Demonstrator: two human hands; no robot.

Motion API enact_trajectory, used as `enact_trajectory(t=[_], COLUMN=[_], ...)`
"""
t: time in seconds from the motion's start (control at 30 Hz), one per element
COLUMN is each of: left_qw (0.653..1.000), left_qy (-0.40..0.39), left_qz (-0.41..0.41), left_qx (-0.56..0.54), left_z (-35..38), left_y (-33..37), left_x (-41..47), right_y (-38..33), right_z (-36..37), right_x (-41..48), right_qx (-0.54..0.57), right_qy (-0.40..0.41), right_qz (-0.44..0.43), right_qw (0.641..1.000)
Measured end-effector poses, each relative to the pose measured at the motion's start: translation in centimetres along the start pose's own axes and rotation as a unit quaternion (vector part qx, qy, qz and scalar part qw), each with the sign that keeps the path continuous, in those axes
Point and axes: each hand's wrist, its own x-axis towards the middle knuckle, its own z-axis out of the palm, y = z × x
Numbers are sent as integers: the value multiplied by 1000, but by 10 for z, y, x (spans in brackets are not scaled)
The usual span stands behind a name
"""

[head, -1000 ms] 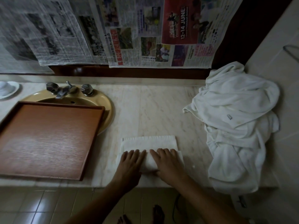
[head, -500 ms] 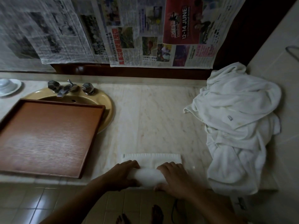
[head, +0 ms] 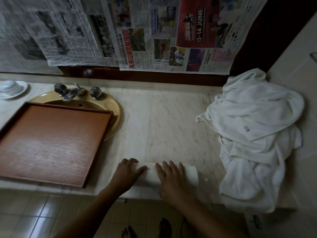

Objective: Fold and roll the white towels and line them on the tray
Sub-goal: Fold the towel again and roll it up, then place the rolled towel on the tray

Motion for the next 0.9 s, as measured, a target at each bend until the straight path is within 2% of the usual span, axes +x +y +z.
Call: enact_trajectory(t=[0.13,0.23,0.37,0.47,0.67,0.77,0.9], left_qw=[982,952,840,787,780,806,822], left_qy=[74,43,2,24,35,35,45], left_qz=[-99,-167,-244,-217,-142,-122,-56], left_qx=[-142,-253,-485,-577,-609,-577,-565], left_z=[4,9,10,16,27,25,-5], left_y=[11,1,5,25,13,11,5], left_x=[-22,-33,-24,-25,-33,-34,-33], right_y=[13,21,29,30,26,26,34], right_z=[-17,-24,-28,-31,-18,-13,-31], right_x=[31,53,65,65,26,14,11], right_qx=[-12,-16,-7,13,29,48,145], right_qy=[-56,-75,-93,-102,-66,-50,-93], right_qz=[-9,-41,-62,-65,-59,-60,-58], right_qw=[998,996,994,993,996,996,983])
